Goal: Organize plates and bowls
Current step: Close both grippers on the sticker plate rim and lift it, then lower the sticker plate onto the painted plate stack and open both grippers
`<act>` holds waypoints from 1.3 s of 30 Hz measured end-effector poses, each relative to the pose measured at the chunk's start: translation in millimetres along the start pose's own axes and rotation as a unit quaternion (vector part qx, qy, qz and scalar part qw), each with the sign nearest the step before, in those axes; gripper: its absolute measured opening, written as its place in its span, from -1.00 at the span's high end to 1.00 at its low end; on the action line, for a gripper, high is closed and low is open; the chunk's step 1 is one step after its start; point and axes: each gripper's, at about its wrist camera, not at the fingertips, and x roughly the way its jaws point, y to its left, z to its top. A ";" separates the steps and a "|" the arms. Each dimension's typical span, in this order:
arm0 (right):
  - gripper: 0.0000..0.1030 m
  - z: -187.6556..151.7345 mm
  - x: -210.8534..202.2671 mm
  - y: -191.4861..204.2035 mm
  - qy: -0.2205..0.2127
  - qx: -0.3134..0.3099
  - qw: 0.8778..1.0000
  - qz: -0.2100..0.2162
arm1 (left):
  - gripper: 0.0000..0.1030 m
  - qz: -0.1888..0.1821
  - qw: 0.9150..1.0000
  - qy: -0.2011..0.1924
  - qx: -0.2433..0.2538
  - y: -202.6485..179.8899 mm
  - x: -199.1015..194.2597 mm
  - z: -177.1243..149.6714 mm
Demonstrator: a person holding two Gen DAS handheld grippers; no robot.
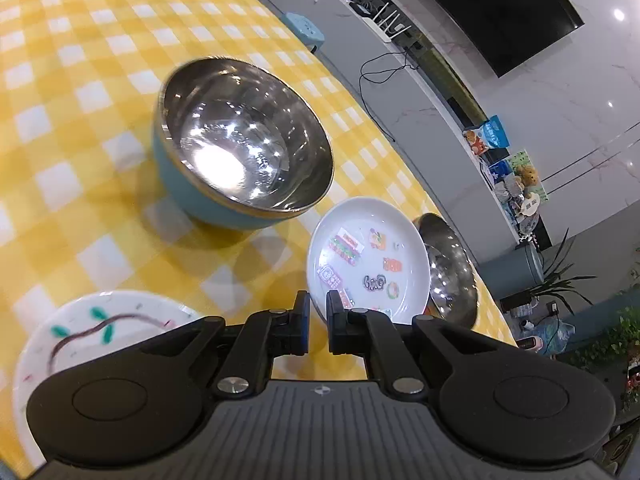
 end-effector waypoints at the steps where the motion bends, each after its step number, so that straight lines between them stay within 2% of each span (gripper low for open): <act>1: 0.92 -1.9 -4.2 0.7 0.000 0.001 1.000 0.001 | 0.84 -0.001 1.000 0.001 0.002 0.7 -5.6 -1.8; 12: 0.93 -53.0 -54.0 8.8 0.014 0.018 1.000 0.013 | 0.84 0.013 0.999 0.014 0.030 20.6 -53.2 -18.3; 24: 0.91 -114.0 -71.6 2.4 0.056 0.077 0.995 0.029 | 0.82 0.035 0.998 0.045 0.021 65.2 -81.3 -30.9; 39: 0.91 -130.0 -64.8 -7.3 0.077 0.099 0.992 0.018 | 0.70 0.041 0.997 0.072 0.014 84.1 -69.7 -37.0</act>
